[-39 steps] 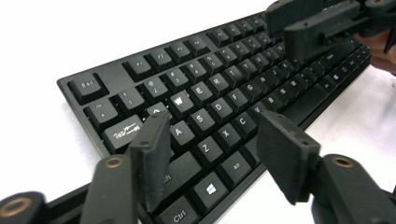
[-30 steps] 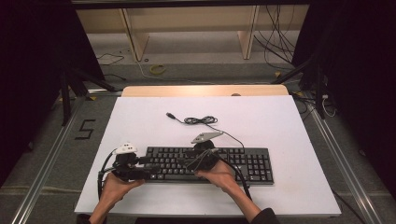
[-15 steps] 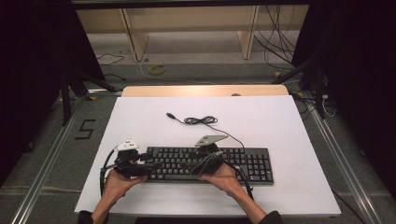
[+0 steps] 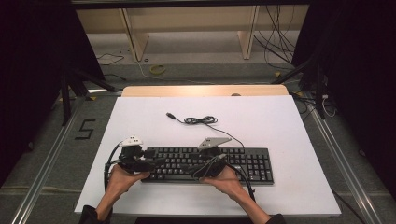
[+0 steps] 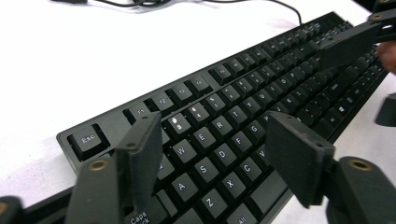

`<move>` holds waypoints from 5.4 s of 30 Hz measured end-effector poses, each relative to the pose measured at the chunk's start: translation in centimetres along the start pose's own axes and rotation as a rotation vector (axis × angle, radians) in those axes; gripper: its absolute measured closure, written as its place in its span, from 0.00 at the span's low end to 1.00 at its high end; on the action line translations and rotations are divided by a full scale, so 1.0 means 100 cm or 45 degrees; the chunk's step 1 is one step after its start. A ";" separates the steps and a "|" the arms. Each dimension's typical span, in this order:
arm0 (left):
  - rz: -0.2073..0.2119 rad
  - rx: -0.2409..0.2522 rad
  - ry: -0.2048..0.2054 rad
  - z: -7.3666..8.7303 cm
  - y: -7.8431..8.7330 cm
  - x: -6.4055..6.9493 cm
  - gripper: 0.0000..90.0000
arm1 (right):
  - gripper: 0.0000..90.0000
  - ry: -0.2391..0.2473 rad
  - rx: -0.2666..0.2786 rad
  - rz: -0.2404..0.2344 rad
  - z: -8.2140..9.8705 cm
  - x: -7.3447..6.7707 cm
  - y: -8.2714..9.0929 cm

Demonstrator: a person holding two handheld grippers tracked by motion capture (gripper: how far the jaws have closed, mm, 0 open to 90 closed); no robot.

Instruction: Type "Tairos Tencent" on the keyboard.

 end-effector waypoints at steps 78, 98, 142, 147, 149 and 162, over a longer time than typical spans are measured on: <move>0.055 -0.088 -0.049 -0.008 -0.018 0.011 0.70 | 0.42 -0.018 0.041 0.026 0.008 0.002 0.018; 0.069 -0.001 0.011 -0.004 -0.005 0.011 0.48 | 0.56 -0.024 0.006 0.050 0.003 0.010 0.010; 0.116 0.130 0.033 0.005 0.010 0.021 0.41 | 1.00 0.033 -0.141 0.058 0.010 0.006 -0.015; 0.118 0.141 0.029 0.007 0.011 0.020 0.40 | 1.00 0.037 -0.175 0.062 0.016 0.008 -0.020; 0.118 0.145 0.029 0.008 0.012 0.020 0.40 | 1.00 0.040 -0.182 0.063 0.017 0.007 -0.022; 0.123 0.149 0.031 0.012 0.012 0.022 0.40 | 1.00 0.052 -0.221 0.079 0.024 0.009 -0.028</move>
Point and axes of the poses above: each handheld gripper's, and its own axes: y roughly backward along the jaws, z roughly out of its underside, x roughly to its right, the point moved 7 cm from there along -y, roughly forward along the jaws, and after that the axes turned 5 degrees about -z, right-handed, at the moved point
